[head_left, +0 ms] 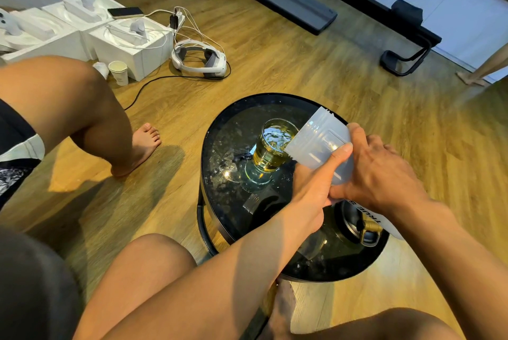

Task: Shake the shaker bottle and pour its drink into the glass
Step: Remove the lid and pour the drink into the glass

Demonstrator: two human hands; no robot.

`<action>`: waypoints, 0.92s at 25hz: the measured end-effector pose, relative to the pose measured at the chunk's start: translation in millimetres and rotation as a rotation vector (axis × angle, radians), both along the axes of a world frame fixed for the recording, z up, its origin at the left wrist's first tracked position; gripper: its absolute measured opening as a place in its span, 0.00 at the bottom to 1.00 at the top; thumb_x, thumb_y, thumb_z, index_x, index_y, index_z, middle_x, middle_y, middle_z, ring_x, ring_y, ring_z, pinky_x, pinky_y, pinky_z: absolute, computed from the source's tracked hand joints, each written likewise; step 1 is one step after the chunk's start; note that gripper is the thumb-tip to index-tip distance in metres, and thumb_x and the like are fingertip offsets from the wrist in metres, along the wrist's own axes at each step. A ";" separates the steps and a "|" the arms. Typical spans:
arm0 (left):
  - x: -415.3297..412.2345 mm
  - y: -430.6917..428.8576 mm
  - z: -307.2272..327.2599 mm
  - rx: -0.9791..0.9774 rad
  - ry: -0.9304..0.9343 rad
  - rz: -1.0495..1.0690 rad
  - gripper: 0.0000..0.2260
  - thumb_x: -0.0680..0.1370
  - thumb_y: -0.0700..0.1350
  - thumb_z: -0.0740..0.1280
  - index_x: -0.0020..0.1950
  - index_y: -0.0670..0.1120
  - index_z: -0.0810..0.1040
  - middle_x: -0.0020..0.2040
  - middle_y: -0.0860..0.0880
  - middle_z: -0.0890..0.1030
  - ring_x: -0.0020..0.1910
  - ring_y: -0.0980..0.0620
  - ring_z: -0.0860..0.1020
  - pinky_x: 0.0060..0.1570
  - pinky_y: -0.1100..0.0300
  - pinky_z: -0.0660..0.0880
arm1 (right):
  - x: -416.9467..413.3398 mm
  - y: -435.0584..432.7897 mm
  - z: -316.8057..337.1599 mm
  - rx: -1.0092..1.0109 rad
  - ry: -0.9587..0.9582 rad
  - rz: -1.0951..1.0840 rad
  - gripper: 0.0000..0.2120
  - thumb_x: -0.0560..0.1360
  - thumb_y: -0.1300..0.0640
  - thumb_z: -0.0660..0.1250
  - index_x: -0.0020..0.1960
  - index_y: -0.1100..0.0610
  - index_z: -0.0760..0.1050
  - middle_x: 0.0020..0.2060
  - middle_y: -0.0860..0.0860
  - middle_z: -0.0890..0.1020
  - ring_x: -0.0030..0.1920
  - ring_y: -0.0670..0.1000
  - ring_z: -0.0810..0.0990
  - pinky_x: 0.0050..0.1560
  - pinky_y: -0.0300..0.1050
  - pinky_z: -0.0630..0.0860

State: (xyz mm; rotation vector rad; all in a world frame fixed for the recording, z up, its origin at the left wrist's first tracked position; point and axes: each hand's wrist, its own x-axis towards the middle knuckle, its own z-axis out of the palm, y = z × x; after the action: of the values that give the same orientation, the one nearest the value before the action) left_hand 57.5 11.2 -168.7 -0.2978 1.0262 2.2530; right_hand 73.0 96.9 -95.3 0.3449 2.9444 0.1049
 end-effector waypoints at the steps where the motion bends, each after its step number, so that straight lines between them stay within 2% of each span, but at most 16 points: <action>1: 0.0 0.0 -0.2 -0.002 -0.002 -0.001 0.22 0.73 0.51 0.76 0.65 0.51 0.79 0.56 0.45 0.86 0.52 0.48 0.85 0.46 0.51 0.83 | 0.0 -0.1 -0.1 0.003 0.000 0.002 0.54 0.57 0.39 0.76 0.72 0.52 0.50 0.57 0.58 0.71 0.57 0.64 0.72 0.52 0.60 0.74; 9: 0.6 -1.1 1.3 -0.021 -0.003 -0.012 0.21 0.73 0.51 0.76 0.65 0.51 0.79 0.56 0.46 0.86 0.53 0.48 0.85 0.48 0.49 0.83 | 0.7 -0.1 -0.8 -0.001 0.005 0.005 0.53 0.57 0.38 0.76 0.72 0.52 0.50 0.57 0.58 0.71 0.57 0.64 0.72 0.52 0.60 0.74; 13: 2.1 -2.3 -1.1 -0.046 0.065 -0.016 0.17 0.73 0.51 0.76 0.60 0.53 0.80 0.53 0.49 0.86 0.50 0.51 0.85 0.50 0.47 0.83 | 2.2 2.0 -3.5 -0.039 0.028 -0.001 0.54 0.57 0.40 0.76 0.73 0.52 0.49 0.58 0.58 0.71 0.57 0.64 0.72 0.53 0.60 0.74; 16: 1.0 -6.3 -1.7 -0.127 0.174 -0.005 0.22 0.72 0.52 0.77 0.64 0.51 0.78 0.54 0.48 0.86 0.52 0.51 0.85 0.46 0.52 0.83 | 5.2 3.4 -6.8 -0.068 0.068 -0.011 0.56 0.58 0.40 0.76 0.75 0.53 0.48 0.60 0.59 0.71 0.58 0.64 0.72 0.54 0.59 0.74; 17: 0.1 -8.3 -1.4 -0.158 0.212 0.007 0.24 0.72 0.52 0.77 0.65 0.50 0.78 0.55 0.48 0.86 0.53 0.51 0.85 0.48 0.52 0.83 | 6.1 3.7 -8.1 -0.088 0.088 -0.006 0.55 0.58 0.40 0.76 0.74 0.52 0.49 0.59 0.59 0.71 0.58 0.64 0.73 0.53 0.58 0.74; 20: -5.0 -16.4 1.8 -0.261 0.333 0.034 0.29 0.68 0.53 0.79 0.66 0.48 0.75 0.56 0.49 0.86 0.55 0.50 0.84 0.57 0.44 0.80 | 8.6 7.7 -8.7 -0.308 0.210 -0.007 0.48 0.55 0.39 0.72 0.69 0.48 0.55 0.56 0.54 0.73 0.53 0.59 0.75 0.43 0.52 0.73; 22: -10.7 -23.7 5.3 -0.385 0.471 0.028 0.32 0.64 0.56 0.80 0.65 0.50 0.74 0.56 0.51 0.85 0.55 0.51 0.84 0.57 0.44 0.80 | 10.6 11.5 -8.2 -0.510 0.313 -0.026 0.45 0.53 0.36 0.71 0.65 0.43 0.56 0.55 0.49 0.74 0.50 0.53 0.76 0.39 0.48 0.73; 23: -12.9 -27.1 7.9 -0.462 0.554 0.015 0.34 0.63 0.58 0.79 0.65 0.51 0.74 0.56 0.53 0.84 0.54 0.52 0.83 0.55 0.46 0.81 | 12.6 13.5 -8.7 -0.598 0.346 -0.036 0.44 0.53 0.36 0.72 0.64 0.40 0.56 0.56 0.46 0.75 0.51 0.50 0.77 0.41 0.47 0.74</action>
State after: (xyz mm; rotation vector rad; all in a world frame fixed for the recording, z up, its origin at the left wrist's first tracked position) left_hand 44.6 -15.9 -160.7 0.1471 1.8401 2.1318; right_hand 85.6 110.3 -103.9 0.3472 3.0956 -0.9022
